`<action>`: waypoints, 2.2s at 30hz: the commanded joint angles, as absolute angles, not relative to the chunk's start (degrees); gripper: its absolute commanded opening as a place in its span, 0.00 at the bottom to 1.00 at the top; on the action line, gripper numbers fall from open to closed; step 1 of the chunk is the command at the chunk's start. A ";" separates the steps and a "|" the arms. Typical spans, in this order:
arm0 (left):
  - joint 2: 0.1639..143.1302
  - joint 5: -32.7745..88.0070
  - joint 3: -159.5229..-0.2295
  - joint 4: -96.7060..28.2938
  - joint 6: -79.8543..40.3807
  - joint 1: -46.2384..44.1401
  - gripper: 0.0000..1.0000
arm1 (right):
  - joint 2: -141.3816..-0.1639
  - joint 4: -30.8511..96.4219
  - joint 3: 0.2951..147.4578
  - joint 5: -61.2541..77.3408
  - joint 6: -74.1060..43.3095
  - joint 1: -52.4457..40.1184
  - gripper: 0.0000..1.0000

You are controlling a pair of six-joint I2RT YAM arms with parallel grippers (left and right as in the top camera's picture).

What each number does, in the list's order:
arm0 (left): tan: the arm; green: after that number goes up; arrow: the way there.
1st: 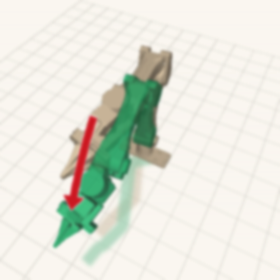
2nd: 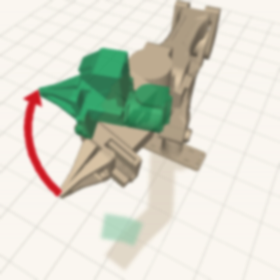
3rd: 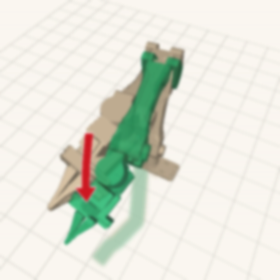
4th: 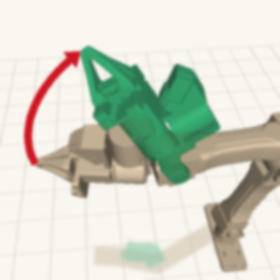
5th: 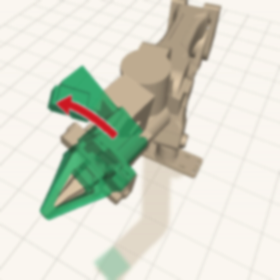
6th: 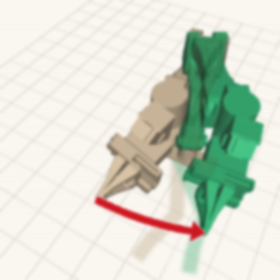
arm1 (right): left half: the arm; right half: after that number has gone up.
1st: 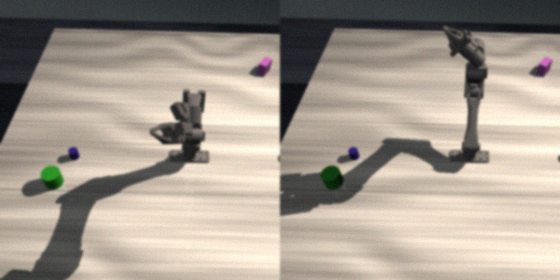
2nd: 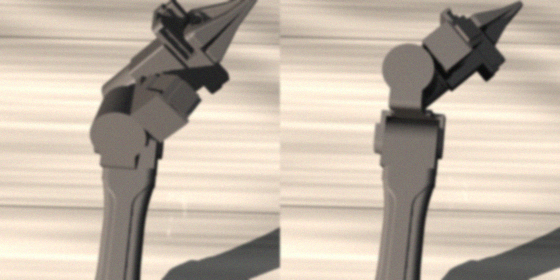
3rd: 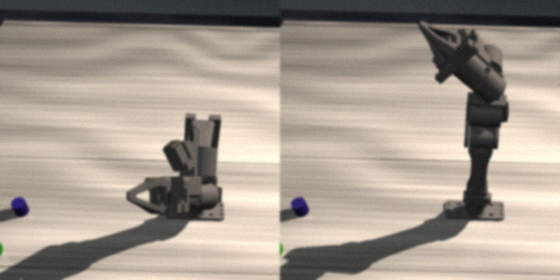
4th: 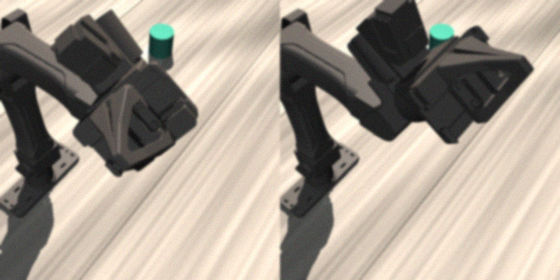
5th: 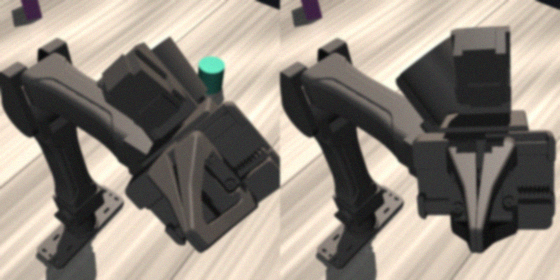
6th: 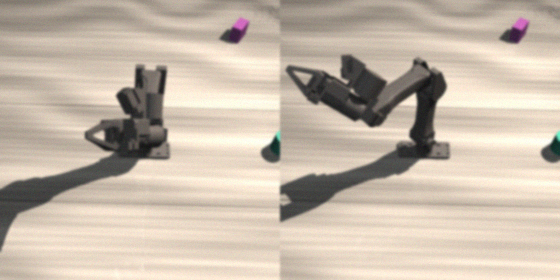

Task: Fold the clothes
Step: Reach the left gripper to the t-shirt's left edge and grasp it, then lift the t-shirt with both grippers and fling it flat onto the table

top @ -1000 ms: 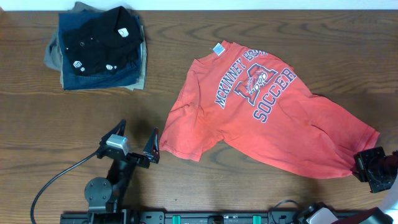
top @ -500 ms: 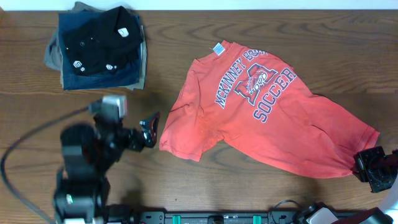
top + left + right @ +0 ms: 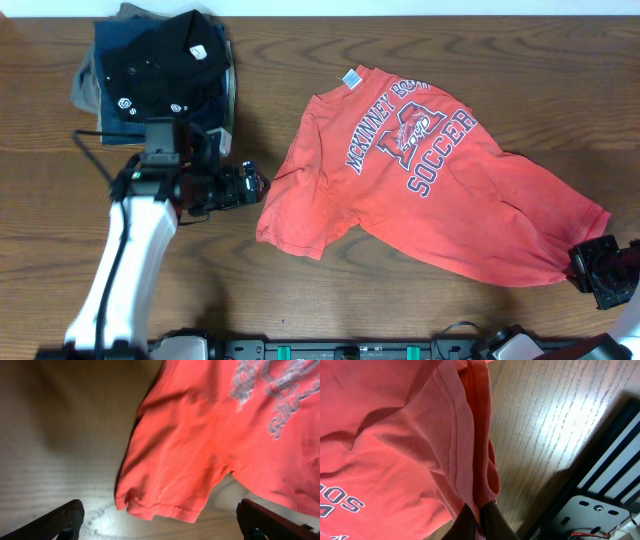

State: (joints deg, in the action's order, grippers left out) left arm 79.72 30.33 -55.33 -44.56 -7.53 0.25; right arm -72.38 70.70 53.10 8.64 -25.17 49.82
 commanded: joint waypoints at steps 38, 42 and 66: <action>99.96 16.82 -54.74 -42.54 -17.93 -10.98 0.73 | -72.38 70.78 53.67 9.74 -24.56 50.28 0.06; 99.98 16.82 -54.57 -42.59 -17.89 -11.25 0.67 | -72.38 70.94 53.67 9.76 -24.56 50.28 0.06; 89.76 16.82 -56.73 -53.08 -17.89 -15.18 0.06 | -71.07 74.74 54.39 9.72 -24.56 50.28 0.01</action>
State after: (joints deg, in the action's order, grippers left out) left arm 95.77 17.58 -53.69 -51.35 -18.02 -15.44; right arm -72.34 74.15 53.10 9.43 -24.99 49.82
